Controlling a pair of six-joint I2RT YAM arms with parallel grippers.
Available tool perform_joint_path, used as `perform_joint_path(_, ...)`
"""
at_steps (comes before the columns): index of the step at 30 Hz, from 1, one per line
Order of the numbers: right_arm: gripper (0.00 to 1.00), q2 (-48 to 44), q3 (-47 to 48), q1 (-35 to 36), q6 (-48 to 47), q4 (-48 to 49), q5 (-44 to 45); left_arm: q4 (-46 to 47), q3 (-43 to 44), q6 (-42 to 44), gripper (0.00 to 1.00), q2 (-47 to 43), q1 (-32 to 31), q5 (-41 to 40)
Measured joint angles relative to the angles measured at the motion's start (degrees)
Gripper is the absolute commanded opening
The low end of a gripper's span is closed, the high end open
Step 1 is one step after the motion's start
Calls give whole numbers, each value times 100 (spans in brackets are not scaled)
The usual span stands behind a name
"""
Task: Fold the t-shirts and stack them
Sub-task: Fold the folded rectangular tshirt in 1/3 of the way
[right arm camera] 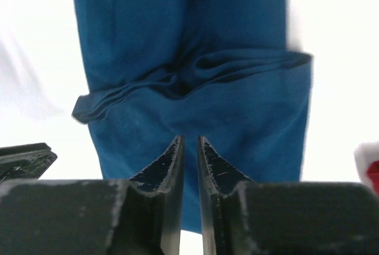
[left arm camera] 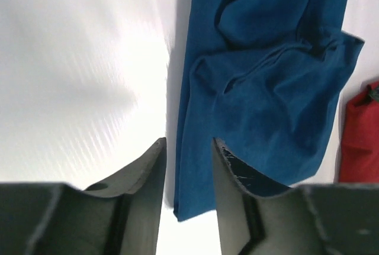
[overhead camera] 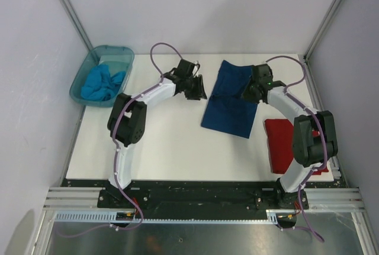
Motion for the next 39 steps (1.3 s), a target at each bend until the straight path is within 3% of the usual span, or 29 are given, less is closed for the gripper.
perform_joint_path(6, 9, 284, 76, 448, -50, 7, -50, -4, -647, 31, 20, -306, -9, 122)
perform_joint_path(11, 9, 922, 321, 452, -76, 2, -101, -7, -1073, 33, 17, -400, -9, 282)
perform_joint_path(15, 7, 1462, 774, 431, -129, -11, -98, -4, -1388, 35, 22, -581, -9, 378)
perform_joint_path(19, 8, 1954, 1298, 363, -153, -83, -96, 42, -1698, 42, 33, -769, -9, 501)
perform_joint_path(26, 10, 2135, 1655, 229, -127, -319, -85, 286, -2319, 37, 47, -990, -17, 848)
perform_joint_path(39, 17, 2011, 1705, 227, -153, -566, -50, 1128, -2562, -422, 43, -990, -63, 1366)
